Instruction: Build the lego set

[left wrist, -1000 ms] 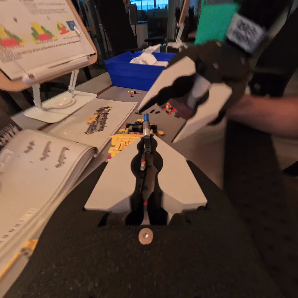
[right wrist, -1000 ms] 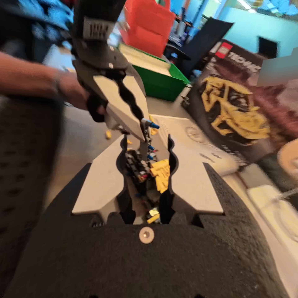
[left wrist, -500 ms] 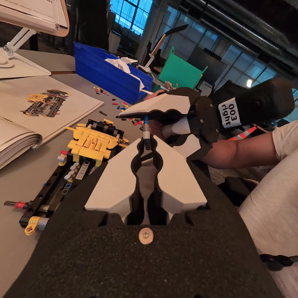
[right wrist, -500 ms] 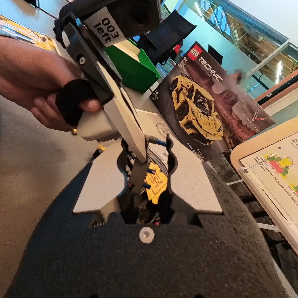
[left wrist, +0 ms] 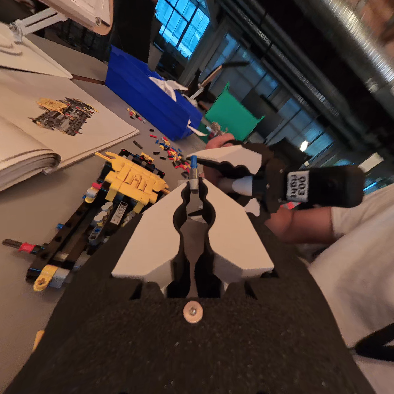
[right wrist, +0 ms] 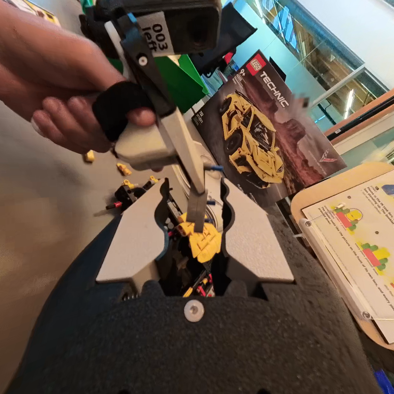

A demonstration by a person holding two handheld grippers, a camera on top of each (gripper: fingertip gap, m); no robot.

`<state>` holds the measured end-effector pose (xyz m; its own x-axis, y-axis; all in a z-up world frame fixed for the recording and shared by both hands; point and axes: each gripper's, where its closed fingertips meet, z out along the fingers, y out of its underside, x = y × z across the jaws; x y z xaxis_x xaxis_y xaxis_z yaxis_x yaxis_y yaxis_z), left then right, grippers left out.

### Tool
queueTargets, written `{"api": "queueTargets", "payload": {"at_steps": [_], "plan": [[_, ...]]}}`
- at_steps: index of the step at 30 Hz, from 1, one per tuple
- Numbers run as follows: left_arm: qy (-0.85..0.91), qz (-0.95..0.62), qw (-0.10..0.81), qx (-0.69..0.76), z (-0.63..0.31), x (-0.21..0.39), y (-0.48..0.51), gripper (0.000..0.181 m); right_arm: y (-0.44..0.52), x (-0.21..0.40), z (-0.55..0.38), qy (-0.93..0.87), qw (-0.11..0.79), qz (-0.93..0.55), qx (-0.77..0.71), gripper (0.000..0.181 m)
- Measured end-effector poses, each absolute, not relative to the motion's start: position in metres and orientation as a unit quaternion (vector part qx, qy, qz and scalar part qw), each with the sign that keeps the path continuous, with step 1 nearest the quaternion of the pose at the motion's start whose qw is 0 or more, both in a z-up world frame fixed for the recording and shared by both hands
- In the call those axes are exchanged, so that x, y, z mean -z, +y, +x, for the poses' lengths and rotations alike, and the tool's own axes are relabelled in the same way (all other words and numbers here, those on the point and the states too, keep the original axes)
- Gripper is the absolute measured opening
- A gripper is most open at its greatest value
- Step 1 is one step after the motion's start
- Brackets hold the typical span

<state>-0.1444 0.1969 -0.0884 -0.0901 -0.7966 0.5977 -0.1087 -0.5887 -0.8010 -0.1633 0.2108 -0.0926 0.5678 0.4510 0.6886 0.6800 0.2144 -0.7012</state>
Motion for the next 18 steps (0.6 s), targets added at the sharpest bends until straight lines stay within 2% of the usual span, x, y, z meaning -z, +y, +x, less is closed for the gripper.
{"api": "queueTargets", "payload": {"at_steps": [1,4,9,10,13,18], "plan": [[0.348,-0.616,0.254,0.66,-0.147,0.086,0.199,0.007,0.212,0.093,-0.16,-0.449,0.633,-0.624,0.094,0.046],[0.335,-0.603,0.223,0.689,-0.147,0.082,0.194,0.007,0.217,0.094,-0.153,-0.443,0.629,-0.632,0.094,0.027],[0.376,-0.595,0.241,0.668,-0.147,0.082,0.188,0.007,0.213,0.094,-0.153,-0.467,0.614,-0.631,0.08,0.026],[0.402,-0.589,0.258,0.652,-0.148,0.082,0.186,0.011,0.211,0.092,-0.153,-0.475,0.609,-0.631,0.069,0.025],[0.495,-0.577,0.353,0.545,-0.152,0.086,0.189,0.055,0.203,0.094,-0.147,-0.501,0.592,-0.631,0.031,0.026],[0.661,-0.478,0.512,0.27,-0.159,0.105,0.187,0.057,0.182,0.11,-0.146,-0.556,0.54,-0.631,-0.03,0.025]]}}
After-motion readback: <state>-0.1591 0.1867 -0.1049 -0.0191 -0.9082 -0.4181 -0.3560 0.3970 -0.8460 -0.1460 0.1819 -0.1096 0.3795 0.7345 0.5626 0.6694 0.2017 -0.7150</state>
